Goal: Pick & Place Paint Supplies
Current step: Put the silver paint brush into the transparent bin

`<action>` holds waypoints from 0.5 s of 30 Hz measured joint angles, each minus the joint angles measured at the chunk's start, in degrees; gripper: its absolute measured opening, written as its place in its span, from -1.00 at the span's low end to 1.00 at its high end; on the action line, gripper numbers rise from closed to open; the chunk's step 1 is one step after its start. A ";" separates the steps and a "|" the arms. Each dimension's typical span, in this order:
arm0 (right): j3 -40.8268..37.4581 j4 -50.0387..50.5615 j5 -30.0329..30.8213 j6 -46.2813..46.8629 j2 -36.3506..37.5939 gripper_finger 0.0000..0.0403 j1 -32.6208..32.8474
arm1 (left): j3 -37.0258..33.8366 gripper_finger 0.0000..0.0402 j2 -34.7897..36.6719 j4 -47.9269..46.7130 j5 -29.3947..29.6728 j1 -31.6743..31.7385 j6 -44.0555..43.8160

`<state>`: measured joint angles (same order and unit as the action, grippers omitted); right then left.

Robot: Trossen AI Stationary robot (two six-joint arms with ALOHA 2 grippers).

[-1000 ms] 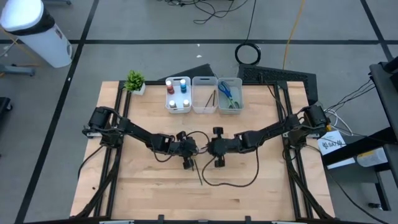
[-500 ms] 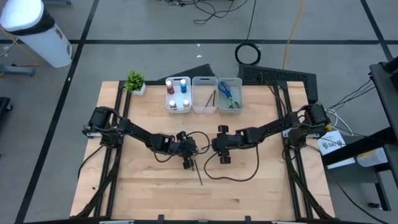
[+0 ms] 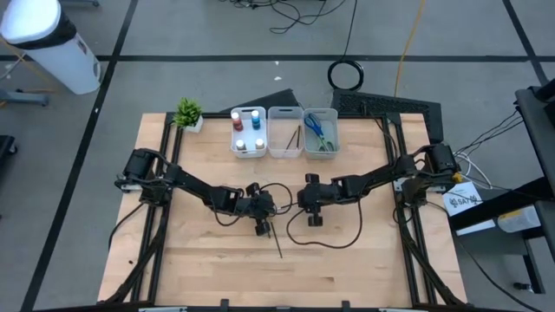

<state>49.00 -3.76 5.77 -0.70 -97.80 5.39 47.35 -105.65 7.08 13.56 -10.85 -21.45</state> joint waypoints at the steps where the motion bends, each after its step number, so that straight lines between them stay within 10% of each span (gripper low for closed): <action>1: 0.02 -0.13 -0.01 0.01 0.00 -0.60 -0.13 | 0.00 -0.90 0.00 0.01 0.00 0.00 0.00; 15: -0.05 -2.04 -5.04 -2.22 0.00 -0.98 0.24 | -0.02 -0.90 0.19 0.33 0.04 0.00 1.12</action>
<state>48.95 -5.79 0.73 -2.92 -97.80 5.63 47.33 -105.46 7.41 13.61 -10.85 -20.33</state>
